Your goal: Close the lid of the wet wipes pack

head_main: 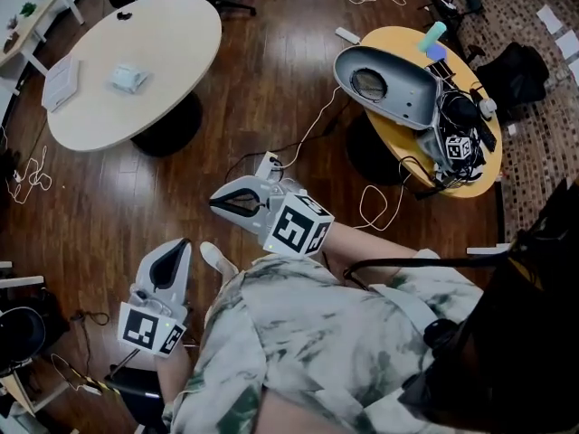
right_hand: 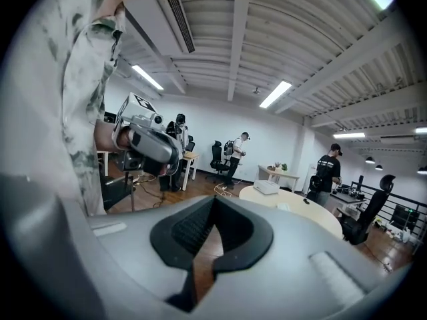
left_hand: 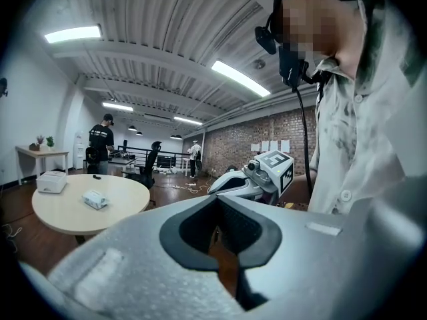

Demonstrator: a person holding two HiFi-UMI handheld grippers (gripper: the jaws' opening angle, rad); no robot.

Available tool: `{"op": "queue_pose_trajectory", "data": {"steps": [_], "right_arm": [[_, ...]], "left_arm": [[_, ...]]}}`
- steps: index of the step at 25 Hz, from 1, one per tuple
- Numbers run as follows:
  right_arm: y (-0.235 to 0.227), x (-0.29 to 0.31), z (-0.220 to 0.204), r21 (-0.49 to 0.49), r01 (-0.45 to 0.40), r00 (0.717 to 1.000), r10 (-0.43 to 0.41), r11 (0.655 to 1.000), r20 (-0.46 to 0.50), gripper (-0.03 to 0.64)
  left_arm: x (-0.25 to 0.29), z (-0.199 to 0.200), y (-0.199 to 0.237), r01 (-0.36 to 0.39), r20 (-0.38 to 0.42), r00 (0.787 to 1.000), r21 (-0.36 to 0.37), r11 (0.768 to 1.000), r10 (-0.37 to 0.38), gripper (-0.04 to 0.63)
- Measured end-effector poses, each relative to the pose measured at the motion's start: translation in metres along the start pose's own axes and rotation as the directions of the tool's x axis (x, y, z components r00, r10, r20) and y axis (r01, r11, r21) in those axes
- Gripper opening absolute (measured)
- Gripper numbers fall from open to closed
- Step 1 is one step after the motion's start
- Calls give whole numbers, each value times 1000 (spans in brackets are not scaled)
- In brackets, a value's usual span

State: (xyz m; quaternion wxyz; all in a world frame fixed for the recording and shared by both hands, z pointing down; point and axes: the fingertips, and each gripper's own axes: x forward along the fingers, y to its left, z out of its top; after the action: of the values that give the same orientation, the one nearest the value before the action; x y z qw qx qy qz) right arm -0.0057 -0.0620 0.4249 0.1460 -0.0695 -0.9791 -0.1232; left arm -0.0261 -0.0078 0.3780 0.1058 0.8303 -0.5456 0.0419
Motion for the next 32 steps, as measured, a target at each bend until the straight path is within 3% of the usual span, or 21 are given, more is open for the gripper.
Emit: {"op": "queue_pose_trajectory", "data": {"steps": [9,17,32], "right_arm": [[57,-60,1,-16,-58,997,59,998,49,3],[94,-70,9,-8,-40,998,40,999,52,3],[208,-50,73,40,57,998,-58,998,36,5]], "left_arm": [[-14,-22,-82,-61,-64,996,-40,997,58,2],[-29,-12,-109,-11,-54,998,2,1000,11,2],[-178,-40,-140,39,-11,999,-16,999,-39,2]]}}
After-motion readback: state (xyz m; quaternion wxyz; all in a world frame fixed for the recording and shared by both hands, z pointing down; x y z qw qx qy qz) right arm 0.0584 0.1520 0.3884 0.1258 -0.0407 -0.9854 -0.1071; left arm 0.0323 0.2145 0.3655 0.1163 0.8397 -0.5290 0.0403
